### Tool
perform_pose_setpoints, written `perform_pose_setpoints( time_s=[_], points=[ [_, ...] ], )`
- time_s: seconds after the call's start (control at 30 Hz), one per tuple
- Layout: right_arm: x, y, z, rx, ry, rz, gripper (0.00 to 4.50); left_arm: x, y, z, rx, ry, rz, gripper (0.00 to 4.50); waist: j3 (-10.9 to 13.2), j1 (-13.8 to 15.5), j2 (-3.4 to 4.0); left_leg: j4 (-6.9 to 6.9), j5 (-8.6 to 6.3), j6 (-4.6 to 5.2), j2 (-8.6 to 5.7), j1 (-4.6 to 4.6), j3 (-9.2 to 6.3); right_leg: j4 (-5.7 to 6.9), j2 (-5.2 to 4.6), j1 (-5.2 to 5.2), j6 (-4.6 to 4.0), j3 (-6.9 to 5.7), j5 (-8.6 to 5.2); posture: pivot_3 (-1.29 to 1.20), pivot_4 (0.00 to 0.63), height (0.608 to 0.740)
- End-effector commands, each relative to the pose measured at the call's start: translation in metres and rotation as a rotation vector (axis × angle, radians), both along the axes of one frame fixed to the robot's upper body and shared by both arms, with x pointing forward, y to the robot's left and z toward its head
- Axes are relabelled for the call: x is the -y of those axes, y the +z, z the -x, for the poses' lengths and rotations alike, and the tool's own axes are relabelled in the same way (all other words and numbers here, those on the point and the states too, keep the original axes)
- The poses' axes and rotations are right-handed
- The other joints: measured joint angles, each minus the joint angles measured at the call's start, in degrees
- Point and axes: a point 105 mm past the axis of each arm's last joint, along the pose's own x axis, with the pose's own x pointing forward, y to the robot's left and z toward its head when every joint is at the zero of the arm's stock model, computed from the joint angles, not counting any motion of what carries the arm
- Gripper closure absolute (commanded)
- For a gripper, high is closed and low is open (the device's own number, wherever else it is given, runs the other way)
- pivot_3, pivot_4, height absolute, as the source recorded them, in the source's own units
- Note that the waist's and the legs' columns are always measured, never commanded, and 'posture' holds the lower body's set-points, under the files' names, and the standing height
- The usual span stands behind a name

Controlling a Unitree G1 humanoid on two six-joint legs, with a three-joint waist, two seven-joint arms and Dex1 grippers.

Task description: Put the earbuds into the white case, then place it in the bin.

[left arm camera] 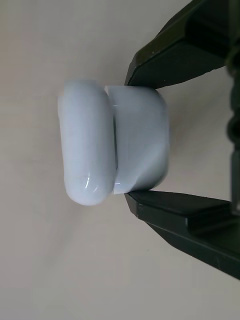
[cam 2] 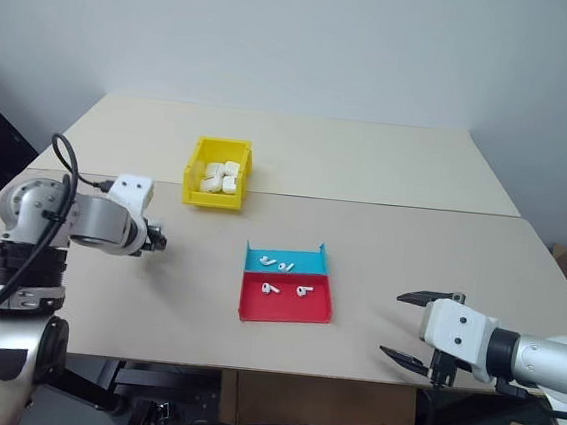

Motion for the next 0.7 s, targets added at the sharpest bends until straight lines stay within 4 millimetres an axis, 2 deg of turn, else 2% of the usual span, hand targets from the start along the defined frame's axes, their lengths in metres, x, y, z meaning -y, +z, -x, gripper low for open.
perform_pose_setpoints(
  time_s=[0.03,0.1,0.17,0.27,0.33,0.4,0.47,0.5,0.57,0.7],
  points=[
    [0.002,0.025,-0.008,0.069,-0.013,0.018,0.0,0.011,0.033,-0.001,0.204,-0.081,0.003,1.73,0.0,-0.07,0.01,-0.02,0.01,-0.01,0.0,0.02,0.01,0.0,-0.01,0.01,0.0,0.01,0.0,0.0,0.15,0.74],
    [-0.001,0.032,-0.011,0.058,-0.013,0.02,0.0,0.015,0.042,-0.002,0.307,-0.114,0.014,1.73,-0.01,-0.18,0.02,-0.07,0.02,-0.03,0.0,0.1,0.02,0.0,0.0,0.03,0.0,0.02,0.0,0.0,0.15,0.74],
    [-0.01,0.041,-0.01,0.008,0.016,0.005,0.0,0.027,0.067,-0.001,0.603,-0.23,0.035,1.73,-0.04,-0.47,0.07,-0.12,0.03,-0.04,0.01,0.12,0.03,0.01,0.01,0.02,-0.01,0.03,0.0,0.0,0.15,0.74],
    [-0.021,0.048,-0.009,-0.051,0.044,0.026,0.0,0.05,0.079,0.018,0.897,-0.488,0.102,1.73,-0.04,-0.47,0.07,-0.21,0.07,-0.11,0.04,0.08,0.08,-0.02,0.0,-0.03,-0.09,0.07,0.02,0.0,0.15,0.74],
    [-0.028,0.051,-0.009,-0.066,0.088,0.076,0.0,0.064,0.079,0.034,1.053,-0.662,0.176,1.73,-0.04,-0.04,0.07,-0.19,0.07,-0.1,0.03,0.05,0.11,-0.1,-0.02,-0.05,-0.11,0.07,0.03,0.0,0.15,0.74],
    [-0.033,0.051,-0.009,-0.094,0.127,0.144,0.0,0.073,0.074,0.052,1.171,-0.777,0.337,1.73,-0.05,0.31,0.1,-0.18,0.06,-0.09,0.04,-0.01,0.11,-0.23,-0.02,-0.01,-0.14,0.03,0.06,0.0,0.15,0.74],
    [-0.038,0.051,-0.019,-0.102,0.131,0.233,0.0,0.074,0.057,0.065,1.263,-0.797,0.439,1.73,-0.11,0.34,0.19,-0.11,0.05,-0.06,0.04,-0.08,0.14,-0.29,-0.06,0.0,-0.12,0.0,0.06,0.0,0.15,0.74],
    [-0.04,0.052,-0.023,-0.104,0.128,0.256,0.0,0.073,0.05,0.067,1.28,-0.8,0.447,1.73,-0.12,0.24,0.2,-0.07,0.03,-0.02,0.05,-0.11,0.21,-0.31,-0.06,-0.03,-0.11,0.07,0.07,0.0,0.15,0.74],
    [-0.049,0.053,-0.031,-0.114,0.143,0.297,0.0,0.081,0.026,0.075,1.229,-0.95,0.431,1.73,-0.12,-0.06,0.21,0.01,0.0,0.03,0.09,-0.11,0.19,-0.27,-0.03,-0.03,-0.07,0.06,0.08,0.0,0.15,0.74],
    [-0.068,0.049,-0.041,-0.153,0.2,0.36,0.0,0.085,-0.005,0.087,1.241,-1.127,0.453,1.73,-0.17,-0.32,0.3,0.02,0.01,0.04,0.12,-0.09,0.18,-0.2,0.03,-0.12,0.07,0.09,-0.01,0.0,0.15,0.74]
  ],
)
